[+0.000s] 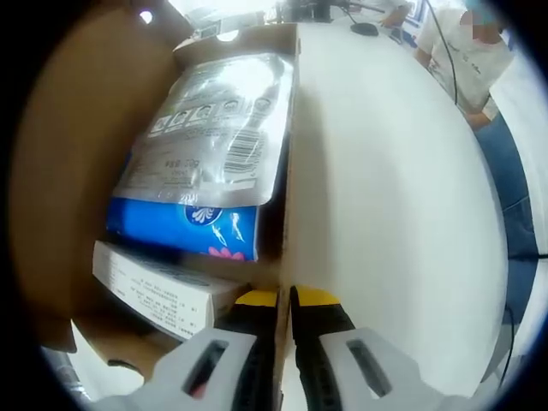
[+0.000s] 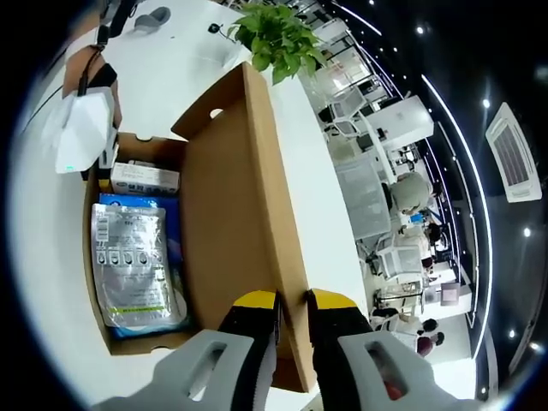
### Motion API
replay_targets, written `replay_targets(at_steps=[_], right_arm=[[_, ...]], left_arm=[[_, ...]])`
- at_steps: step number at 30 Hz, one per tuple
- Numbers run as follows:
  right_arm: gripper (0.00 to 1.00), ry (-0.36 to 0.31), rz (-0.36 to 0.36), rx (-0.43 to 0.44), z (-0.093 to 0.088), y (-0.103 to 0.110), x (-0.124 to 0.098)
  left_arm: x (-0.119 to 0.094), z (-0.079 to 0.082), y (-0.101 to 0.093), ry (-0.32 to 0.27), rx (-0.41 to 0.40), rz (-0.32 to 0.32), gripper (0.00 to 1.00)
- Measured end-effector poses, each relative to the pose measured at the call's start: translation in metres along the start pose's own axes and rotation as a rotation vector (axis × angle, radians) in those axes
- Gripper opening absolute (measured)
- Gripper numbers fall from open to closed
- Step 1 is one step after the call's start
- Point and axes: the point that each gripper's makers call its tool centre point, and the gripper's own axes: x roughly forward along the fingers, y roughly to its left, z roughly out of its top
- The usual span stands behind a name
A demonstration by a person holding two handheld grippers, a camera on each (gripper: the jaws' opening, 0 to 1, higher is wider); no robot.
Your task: Operate the shoe box by opening the lid, removing the specified soft item, and placing it in the target area until the item is outside and the box remains undamaged.
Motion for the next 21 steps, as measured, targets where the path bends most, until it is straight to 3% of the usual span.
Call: replay_targets(at_steps=[21], right_arm=[[0.09,0.006,0.028,0.042,0.0,-0.008,0.012]], left_arm=[[-0.003,0.0,-0.001,-0.003,0.007,-0.004,0.03]])
